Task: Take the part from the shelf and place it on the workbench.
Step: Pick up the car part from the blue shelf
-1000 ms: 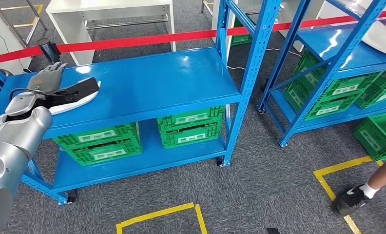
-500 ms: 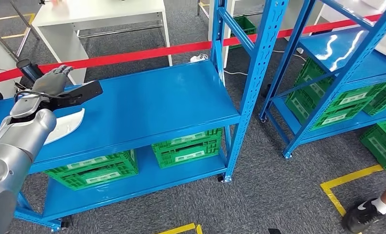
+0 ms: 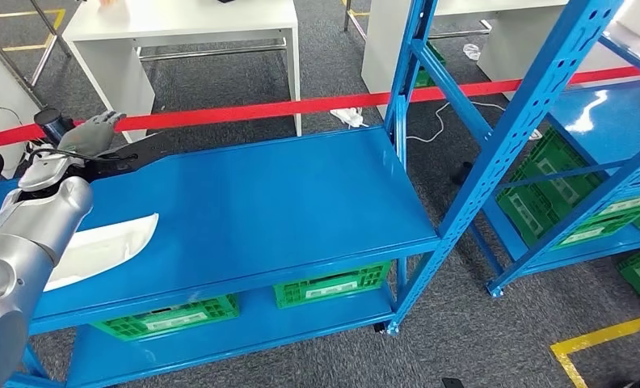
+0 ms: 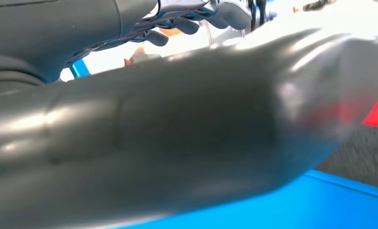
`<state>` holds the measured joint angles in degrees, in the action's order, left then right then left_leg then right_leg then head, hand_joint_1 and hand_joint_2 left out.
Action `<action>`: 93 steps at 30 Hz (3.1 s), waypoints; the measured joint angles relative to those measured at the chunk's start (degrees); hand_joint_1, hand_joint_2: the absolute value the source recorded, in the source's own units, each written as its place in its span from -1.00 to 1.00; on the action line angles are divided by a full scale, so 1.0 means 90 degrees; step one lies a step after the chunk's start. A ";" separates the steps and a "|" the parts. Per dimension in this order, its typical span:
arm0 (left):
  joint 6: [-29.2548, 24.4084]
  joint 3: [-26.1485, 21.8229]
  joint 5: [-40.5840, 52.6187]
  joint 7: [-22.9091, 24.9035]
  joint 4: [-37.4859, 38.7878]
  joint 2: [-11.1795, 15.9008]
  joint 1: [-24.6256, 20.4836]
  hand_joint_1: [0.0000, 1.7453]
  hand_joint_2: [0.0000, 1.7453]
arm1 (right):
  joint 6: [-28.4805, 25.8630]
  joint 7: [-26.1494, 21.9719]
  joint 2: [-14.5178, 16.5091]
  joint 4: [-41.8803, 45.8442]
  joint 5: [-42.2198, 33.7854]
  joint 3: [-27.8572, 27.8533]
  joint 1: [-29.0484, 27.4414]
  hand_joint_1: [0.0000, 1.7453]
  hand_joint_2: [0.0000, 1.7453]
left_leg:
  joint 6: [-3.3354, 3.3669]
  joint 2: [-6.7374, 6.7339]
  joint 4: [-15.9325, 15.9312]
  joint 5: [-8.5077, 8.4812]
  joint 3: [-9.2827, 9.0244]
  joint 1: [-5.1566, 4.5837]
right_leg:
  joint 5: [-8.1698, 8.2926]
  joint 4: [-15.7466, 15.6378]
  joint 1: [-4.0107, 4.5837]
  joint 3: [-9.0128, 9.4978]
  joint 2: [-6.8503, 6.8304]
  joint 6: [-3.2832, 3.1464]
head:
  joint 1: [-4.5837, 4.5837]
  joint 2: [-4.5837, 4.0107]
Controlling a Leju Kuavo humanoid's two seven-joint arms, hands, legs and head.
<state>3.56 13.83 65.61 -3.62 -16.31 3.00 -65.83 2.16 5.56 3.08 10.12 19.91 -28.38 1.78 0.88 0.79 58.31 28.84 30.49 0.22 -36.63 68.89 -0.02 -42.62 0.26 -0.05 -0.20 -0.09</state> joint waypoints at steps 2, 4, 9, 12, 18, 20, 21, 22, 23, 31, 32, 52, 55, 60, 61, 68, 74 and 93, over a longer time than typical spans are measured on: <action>0.0237 -0.0023 -0.0186 0.0027 0.0039 -0.0013 0.0033 -1.00 0.50 | -0.0007 0.0009 -0.0005 -0.0001 0.0001 -0.0011 -0.0033 -1.00 -1.00 | -0.0037 0.0021 0.0022 0.0199 -0.0178 -0.0034 | 0.1080 -0.0744 0.0057 0.0035 0.0024 -0.0107 | 0.0002 0.0000; 0.0399 -0.0069 -0.0318 0.0086 0.0068 -0.0027 0.0076 -1.00 1.00 | -0.0019 0.0020 -0.0009 -0.0002 -0.0001 -0.0033 -0.0059 -1.00 -1.00 | -0.0105 0.0058 0.0042 0.0335 -0.0263 -0.0059 | 0.1740 -0.1038 0.0080 0.0092 0.0056 -0.0175 | 0.0008 0.0000; 0.0499 -0.0168 -0.0481 0.0134 0.0007 0.0007 0.0069 -1.00 1.00 | -0.0022 -0.0009 0.0007 -0.0002 -0.0013 -0.0091 -0.0010 -1.00 -1.00 | -0.0290 0.0035 0.0929 0.0400 0.0155 -0.0048 | 0.1618 -0.1135 0.0010 0.0367 0.0056 -0.0338 | 0.0018 0.0000; 0.0652 -0.0216 -0.0570 0.0102 0.0018 0.0023 0.0089 -1.00 1.00 | -0.0016 -0.0009 0.0007 -0.0002 -0.0018 -0.0132 -0.0003 -1.00 -1.00 | -0.0377 -0.0011 0.1683 0.0880 0.0748 -0.0007 | 0.1477 -0.1133 0.0003 0.0508 0.0070 -0.0354 | 0.0021 0.0000; 0.0989 -0.0377 -0.0902 -0.0220 0.0018 0.0127 0.0089 -1.00 -0.50 | -0.0013 -0.0002 0.0012 -0.0004 -0.0021 -0.0184 -0.0004 -1.00 -1.00 | -0.0286 -0.0035 0.0104 -0.0214 0.0464 -0.0030 | 0.1258 -0.1072 0.0005 0.0717 0.0097 -0.0249 | 0.0030 0.0000; 0.0997 -0.0429 -0.0967 -0.0327 0.0005 0.0145 0.0092 -1.00 -1.00 | -0.0014 -0.0002 0.0014 -0.0005 -0.0027 -0.0213 -0.0005 -1.00 -1.00 | -0.0237 -0.0037 -0.0017 -0.0227 0.0435 -0.0046 | 0.1238 -0.1071 0.0021 0.0709 0.0099 -0.0206 | 0.0042 0.0000; 0.0983 -0.0449 -0.0995 -0.0371 -0.0002 0.0146 0.0099 -1.00 -1.00 | -0.0013 -0.0004 0.0013 -0.0005 -0.0032 -0.0227 -0.0008 -1.00 -1.00 | -0.0230 -0.0030 -0.0022 -0.0298 0.0423 -0.0041 | 0.1234 -0.1076 0.0029 0.0712 0.0096 -0.0216 | 0.0039 0.0000; 0.0963 -0.0465 -0.1012 -0.0404 -0.0007 0.0148 0.0103 -1.00 -1.00 | -0.0013 -0.0009 0.0013 -0.0005 -0.0036 -0.0238 -0.0012 -1.00 -1.00 | -0.0234 -0.0021 -0.0034 -0.0316 0.0423 -0.0037 | 0.1236 -0.1087 0.0034 0.0721 0.0093 -0.0235 | 0.0040 0.0000; 0.0942 -0.0475 -0.1022 -0.0425 -0.0009 0.0149 0.0105 -1.00 -1.00 | -0.0012 -0.0015 0.0013 -0.0005 -0.0039 -0.0247 -0.0012 -1.00 -1.00 | -0.0237 -0.0014 -0.0044 -0.0328 0.0424 -0.0033 | 0.1241 -0.1096 0.0039 0.0727 0.0090 -0.0260 | 0.0039 0.0000; 0.0807 -0.0483 -0.1027 -0.0462 -0.0026 0.0139 0.0106 -1.00 -1.00 | -0.0012 -0.0046 0.0012 -0.0005 -0.0070 -0.0277 -0.0002 -1.00 -1.00 | -0.0149 -0.0004 -0.0037 -0.0306 0.0423 -0.0052 | 0.1263 -0.1188 0.0024 0.0778 0.0081 -0.0163 | 0.0039 0.0000; 0.0781 -0.0483 -0.1033 -0.0459 -0.0030 0.0137 0.0106 -1.00 -1.00 | -0.0012 -0.0046 0.0012 -0.0005 -0.0075 -0.0280 -0.0002 -1.00 -1.00 | -0.0143 -0.0004 -0.0034 -0.0305 0.0423 -0.0055 | 0.1263 -0.1190 0.0020 0.0779 0.0081 -0.0141 | 0.0039 0.0000; 0.0681 -0.0483 -0.1135 -0.0361 -0.0076 -0.0027 0.0055 -1.00 -1.00 | -0.0012 -0.0022 0.0022 -0.0004 -0.0057 -0.0376 0.0033 -1.00 -1.00 | -0.0306 -0.0130 0.0042 -0.0476 0.0605 0.0185 | 0.0926 -0.0858 -0.0314 0.0929 0.0011 0.0363 | 0.0012 -0.0001; 0.0666 -0.0483 -0.1134 -0.0377 -0.0084 -0.0033 0.0054 -1.00 -1.00 | -0.0013 -0.0009 0.0027 -0.0005 -0.0057 -0.0380 0.0038 -1.00 -1.00 | -0.0468 -0.0098 0.0120 -0.0507 0.0683 0.0187 | 0.0905 -0.0808 -0.0298 0.0838 0.0061 0.0172 | 0.0020 -0.0001; 0.0658 -0.0483 -0.1135 -0.0398 -0.0062 -0.0017 0.0076 -1.00 -1.00 | -0.0014 -0.0010 0.0027 -0.0005 -0.0041 -0.0407 0.0029 -1.00 -1.00 | -0.0512 -0.0099 0.1317 0.0456 0.1107 0.0184 | 0.1113 -0.0807 -0.0239 0.0600 0.0052 -0.0085 | 0.0028 0.0000; 0.0657 -0.0483 -0.1134 -0.0400 -0.0056 -0.0016 0.0087 -1.00 -1.00 | -0.0014 -0.0010 0.0027 -0.0005 -0.0039 -0.0414 0.0026 -1.00 -1.00 | -0.0496 -0.0097 0.1643 0.0623 0.1170 0.0168 | 0.1159 -0.0807 -0.0215 0.0542 0.0052 -0.0103 | 0.0027 0.0000; 0.0635 -0.0483 -0.1136 -0.0412 -0.0094 -0.0020 0.0080 -1.00 -1.00 | -0.0014 -0.0011 0.0038 -0.0005 -0.0038 -0.0424 0.0028 -1.00 -1.00 | -0.0223 -0.0104 0.0170 0.0311 -0.0081 -0.0034 | 0.1454 -0.0830 -0.0123 0.0277 0.0042 -0.0034 | 0.0027 -0.0001; 0.0543 -0.0477 -0.1020 -0.0340 -0.0104 -0.0058 0.0071 -1.00 -1.00 | -0.0030 -0.0008 0.0041 -0.0005 -0.0036 -0.0429 0.0019 -1.00 -1.00 | -0.0027 -0.0133 -0.0087 0.0001 -0.0025 -0.0009 | 0.1131 -0.0367 -0.0131 0.0041 0.0016 0.0158 | 0.0029 0.0000; 0.0806 -0.0414 -0.1004 0.0109 -0.0047 0.0163 0.0128 -1.00 1.00 | -0.0048 -0.0001 0.0036 -0.0005 0.0020 -0.0528 0.0012 -1.00 -1.00 | -0.0189 -0.0147 0.0024 -0.0138 0.0260 -0.0075 | 0.1065 -0.0940 -0.0073 0.0766 -0.0011 -0.0025 | 0.0029 -0.0001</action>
<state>10.81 10.10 56.57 -2.63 -16.73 4.46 -64.68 1.73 5.55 3.41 10.08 20.08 -33.13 1.88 -0.82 -0.53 58.53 27.60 32.83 -0.46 -27.04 60.43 -0.68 -35.73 0.16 -0.28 0.07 -0.09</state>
